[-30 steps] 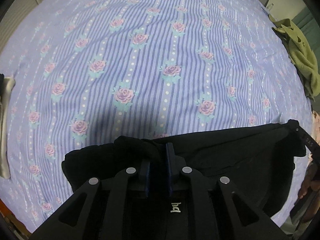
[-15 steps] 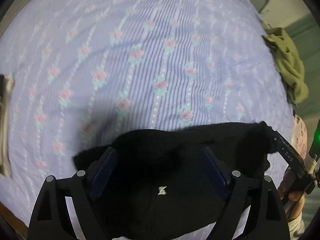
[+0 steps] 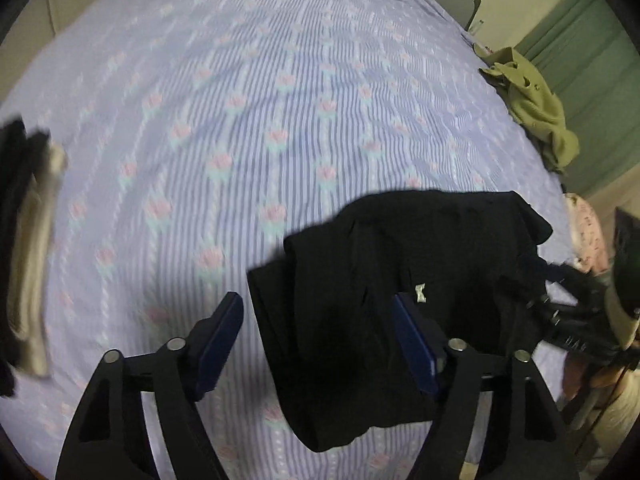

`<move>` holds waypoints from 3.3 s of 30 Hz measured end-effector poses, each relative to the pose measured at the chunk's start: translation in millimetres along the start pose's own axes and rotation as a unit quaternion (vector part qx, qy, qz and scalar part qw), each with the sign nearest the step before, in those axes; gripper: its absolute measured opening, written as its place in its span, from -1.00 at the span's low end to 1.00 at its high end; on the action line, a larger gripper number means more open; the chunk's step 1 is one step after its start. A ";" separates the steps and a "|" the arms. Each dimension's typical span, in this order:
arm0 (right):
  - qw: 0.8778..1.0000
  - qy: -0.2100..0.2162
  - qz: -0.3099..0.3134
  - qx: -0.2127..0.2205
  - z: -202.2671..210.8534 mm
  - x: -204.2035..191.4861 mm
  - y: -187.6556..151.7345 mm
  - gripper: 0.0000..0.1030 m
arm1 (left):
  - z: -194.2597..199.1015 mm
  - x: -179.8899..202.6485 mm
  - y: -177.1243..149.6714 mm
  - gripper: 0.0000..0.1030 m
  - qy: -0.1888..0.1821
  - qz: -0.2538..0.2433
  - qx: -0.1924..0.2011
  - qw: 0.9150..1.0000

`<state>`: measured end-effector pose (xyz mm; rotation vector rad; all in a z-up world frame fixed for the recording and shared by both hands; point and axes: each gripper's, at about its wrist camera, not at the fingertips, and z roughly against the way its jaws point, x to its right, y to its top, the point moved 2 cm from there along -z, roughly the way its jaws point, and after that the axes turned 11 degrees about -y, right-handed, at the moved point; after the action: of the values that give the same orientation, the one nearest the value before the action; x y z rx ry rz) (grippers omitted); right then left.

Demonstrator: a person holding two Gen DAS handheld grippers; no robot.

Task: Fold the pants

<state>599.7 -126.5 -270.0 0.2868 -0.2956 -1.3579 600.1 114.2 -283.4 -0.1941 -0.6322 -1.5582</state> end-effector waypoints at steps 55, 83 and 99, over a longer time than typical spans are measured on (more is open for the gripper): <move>0.995 -0.054 -0.064 0.060 61.8 69.7 -22.9 0.27 | 25.7 76.7 -32.9 0.18 0.045 -0.026 0.045 0.998; 0.998 -0.019 -0.065 -0.010 -84.5 295.8 11.1 -0.63 | -161.4 271.6 -24.2 0.20 0.043 -0.075 -0.018 0.996; 0.985 -0.091 -0.135 0.055 4.0 331.3 -14.9 0.24 | -146.3 282.0 -44.7 0.20 0.067 -0.131 -0.027 0.989</move>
<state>646.3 -454.7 -257.9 0.3042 -0.4993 -1.6419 564.0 -204.5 -278.9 -0.0456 -0.5252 -1.8250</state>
